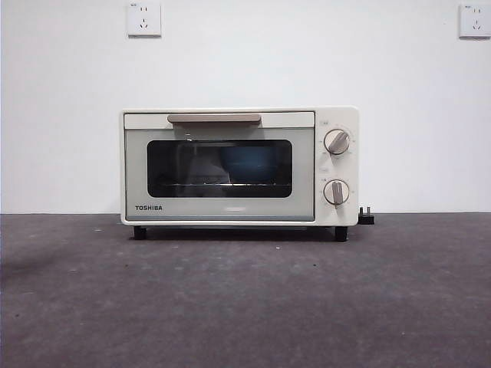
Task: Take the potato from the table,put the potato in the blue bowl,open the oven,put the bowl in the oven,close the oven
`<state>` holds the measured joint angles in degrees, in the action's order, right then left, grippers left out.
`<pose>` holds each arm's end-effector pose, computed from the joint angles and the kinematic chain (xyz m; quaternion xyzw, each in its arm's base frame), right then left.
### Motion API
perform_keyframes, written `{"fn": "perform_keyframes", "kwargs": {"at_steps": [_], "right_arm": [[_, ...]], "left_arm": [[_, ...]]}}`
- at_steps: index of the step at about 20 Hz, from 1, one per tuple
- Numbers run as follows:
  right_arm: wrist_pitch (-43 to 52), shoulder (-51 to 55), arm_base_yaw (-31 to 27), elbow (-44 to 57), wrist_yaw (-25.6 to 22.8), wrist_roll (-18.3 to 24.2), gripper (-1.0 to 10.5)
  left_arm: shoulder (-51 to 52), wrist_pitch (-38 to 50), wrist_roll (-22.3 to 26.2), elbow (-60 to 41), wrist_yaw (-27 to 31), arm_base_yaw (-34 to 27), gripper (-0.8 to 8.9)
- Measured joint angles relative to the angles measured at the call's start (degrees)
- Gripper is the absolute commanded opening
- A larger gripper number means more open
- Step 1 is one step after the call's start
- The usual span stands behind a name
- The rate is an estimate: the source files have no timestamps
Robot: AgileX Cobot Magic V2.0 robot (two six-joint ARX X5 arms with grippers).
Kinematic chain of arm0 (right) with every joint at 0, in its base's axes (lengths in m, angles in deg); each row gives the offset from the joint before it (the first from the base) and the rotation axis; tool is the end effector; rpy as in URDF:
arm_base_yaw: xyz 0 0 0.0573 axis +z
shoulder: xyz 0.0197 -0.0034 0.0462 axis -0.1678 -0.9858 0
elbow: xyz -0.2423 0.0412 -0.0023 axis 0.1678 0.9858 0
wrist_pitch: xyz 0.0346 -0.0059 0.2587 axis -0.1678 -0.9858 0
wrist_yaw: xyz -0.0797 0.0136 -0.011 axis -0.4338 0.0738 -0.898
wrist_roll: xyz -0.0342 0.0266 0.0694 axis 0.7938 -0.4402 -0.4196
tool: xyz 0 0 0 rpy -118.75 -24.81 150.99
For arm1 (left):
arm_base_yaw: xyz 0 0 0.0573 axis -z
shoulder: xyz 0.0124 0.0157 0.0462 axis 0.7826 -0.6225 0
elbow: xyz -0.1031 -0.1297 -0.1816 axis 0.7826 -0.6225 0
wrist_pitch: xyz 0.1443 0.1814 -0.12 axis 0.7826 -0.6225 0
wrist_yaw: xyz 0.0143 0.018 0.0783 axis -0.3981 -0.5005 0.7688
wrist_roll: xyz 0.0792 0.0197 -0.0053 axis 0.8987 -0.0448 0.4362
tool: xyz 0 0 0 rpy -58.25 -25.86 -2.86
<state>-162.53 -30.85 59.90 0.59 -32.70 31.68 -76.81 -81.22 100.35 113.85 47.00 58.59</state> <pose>0.0615 0.0460 0.3441 -0.0173 0.3353 0.2250 0.9147 0.1965 -0.0244 0.2568 0.0961 0.0326 -0.0651 0.9927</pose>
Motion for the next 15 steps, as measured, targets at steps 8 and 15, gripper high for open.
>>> {"fn": "perform_keyframes", "kwargs": {"at_steps": [8, 15], "right_arm": [[-0.02, 0.00, 0.00, 0.00, 0.00, 0.00, 0.0], [-0.02, 0.00, 0.00, 0.00, 0.00, 0.00, 0.0]], "left_arm": [[22.23, 0.98, -4.44, -22.80, -0.26, -4.42, -0.04], [28.81, -9.53, -8.52, -24.55, -0.22, -8.66, -0.04]]}}
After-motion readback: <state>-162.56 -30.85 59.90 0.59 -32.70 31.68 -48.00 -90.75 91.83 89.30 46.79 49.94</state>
